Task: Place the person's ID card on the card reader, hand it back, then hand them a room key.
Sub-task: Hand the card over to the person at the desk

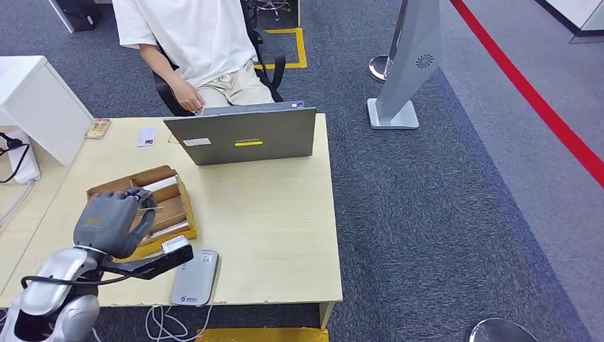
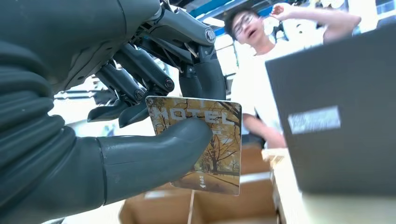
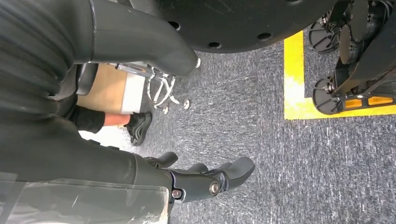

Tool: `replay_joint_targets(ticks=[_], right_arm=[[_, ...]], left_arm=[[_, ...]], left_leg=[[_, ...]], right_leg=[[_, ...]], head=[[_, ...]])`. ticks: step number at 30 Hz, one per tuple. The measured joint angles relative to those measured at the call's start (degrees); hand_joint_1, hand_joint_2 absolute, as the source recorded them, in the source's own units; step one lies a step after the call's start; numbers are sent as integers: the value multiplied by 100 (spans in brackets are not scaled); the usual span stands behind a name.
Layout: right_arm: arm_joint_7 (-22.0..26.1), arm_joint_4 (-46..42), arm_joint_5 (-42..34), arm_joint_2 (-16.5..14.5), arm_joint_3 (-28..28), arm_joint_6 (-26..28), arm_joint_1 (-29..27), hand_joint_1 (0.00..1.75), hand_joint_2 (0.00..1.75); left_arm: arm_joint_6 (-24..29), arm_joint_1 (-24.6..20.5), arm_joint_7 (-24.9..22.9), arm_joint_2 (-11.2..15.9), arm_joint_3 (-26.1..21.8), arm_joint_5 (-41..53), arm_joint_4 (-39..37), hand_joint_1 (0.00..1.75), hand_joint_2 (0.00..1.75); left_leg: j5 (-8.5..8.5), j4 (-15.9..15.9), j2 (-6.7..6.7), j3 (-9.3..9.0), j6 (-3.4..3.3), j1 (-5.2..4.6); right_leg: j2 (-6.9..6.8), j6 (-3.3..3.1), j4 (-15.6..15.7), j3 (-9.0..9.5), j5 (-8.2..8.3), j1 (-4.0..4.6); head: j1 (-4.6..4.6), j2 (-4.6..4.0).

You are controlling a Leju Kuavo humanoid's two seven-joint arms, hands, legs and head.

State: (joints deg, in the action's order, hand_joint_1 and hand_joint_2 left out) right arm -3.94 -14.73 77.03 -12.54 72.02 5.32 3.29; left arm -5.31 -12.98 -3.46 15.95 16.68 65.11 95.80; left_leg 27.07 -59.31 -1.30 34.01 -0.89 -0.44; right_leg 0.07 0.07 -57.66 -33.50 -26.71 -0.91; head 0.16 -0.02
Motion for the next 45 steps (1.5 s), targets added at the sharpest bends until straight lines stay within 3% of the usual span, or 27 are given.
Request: replay_joint_targets(ticks=[3, 7, 12, 15, 18, 23, 30, 34, 45], right_arm=[[-1, 0, 85, 2, 2, -19, 6, 0, 175], [1, 0, 313, 6, -25, -85, 36, 0, 175], [25, 11, 674, 37, -224, -119, 73, 0, 175], [44, 38, 824, 63, -381, -128, 93, 0, 175], [47, 73, 916, 92, -521, -169, 102, 0, 175], [41, 125, 1026, 140, -709, -219, 101, 0, 175], [17, 172, 1083, 174, -863, -260, 97, 0, 175], [-16, 191, 1092, 187, -895, -277, 96, 0, 175], [-31, 201, 1049, 196, -935, -288, 80, 0, 175]], left_arm=[[-157, -576, -138, 109, 117, -183, -32, 175, 175], [198, -1469, -520, -54, 171, 172, -467, 175, 175], [1707, -2349, -820, -337, 131, 1251, -1497, 175, 175], [2768, -2816, -758, -375, -15, 1912, -2429, 175, 175], [3380, -3266, -643, -384, -196, 2213, -3492, 175, 175], [3612, -3825, -786, -379, -288, 2273, -4921, 175, 175], [3691, -4174, -816, -370, -288, 2275, -5873, 175, 175], [3707, -4261, -813, -361, -288, 2275, -6116, 0, 175], [3680, -4068, -222, -373, -372, 2126, -6090, 0, 175]], left_leg=[[-5, -2, 2, 2, 0, 0], [-13, -3, 5, 3, 0, 0], [-16, -8, 3, 5, -4, 0], [-18, -8, -1, 4, -6, 0], [-22, -8, -2, 4, -3, 0], [-25, -8, -3, 5, -1, 1], [-24, -8, -2, 7, -2, 1], [-24, -8, -1, 9, -2, 0], [-24, -8, -2, 8, -2, 0]], right_leg=[[-3, 3, 0, -1, 3, 1], [-5, 7, 0, 0, 16, 0], [-2, 7, 0, 1, 22, -1], [2, 6, 0, 1, 24, -1], [4, 5, -1, 0, 25, 0], [6, 4, -3, -1, 25, 1], [6, 4, -3, -2, 25, 0], [4, 4, -3, -1, 25, -1], [5, 4, -3, -2, 25, -1]], head=[[1, 0], [1, 0], [3, 0], [4, 0], [4, 0], [4, 0], [4, 0], [4, 0], [3, 0]])
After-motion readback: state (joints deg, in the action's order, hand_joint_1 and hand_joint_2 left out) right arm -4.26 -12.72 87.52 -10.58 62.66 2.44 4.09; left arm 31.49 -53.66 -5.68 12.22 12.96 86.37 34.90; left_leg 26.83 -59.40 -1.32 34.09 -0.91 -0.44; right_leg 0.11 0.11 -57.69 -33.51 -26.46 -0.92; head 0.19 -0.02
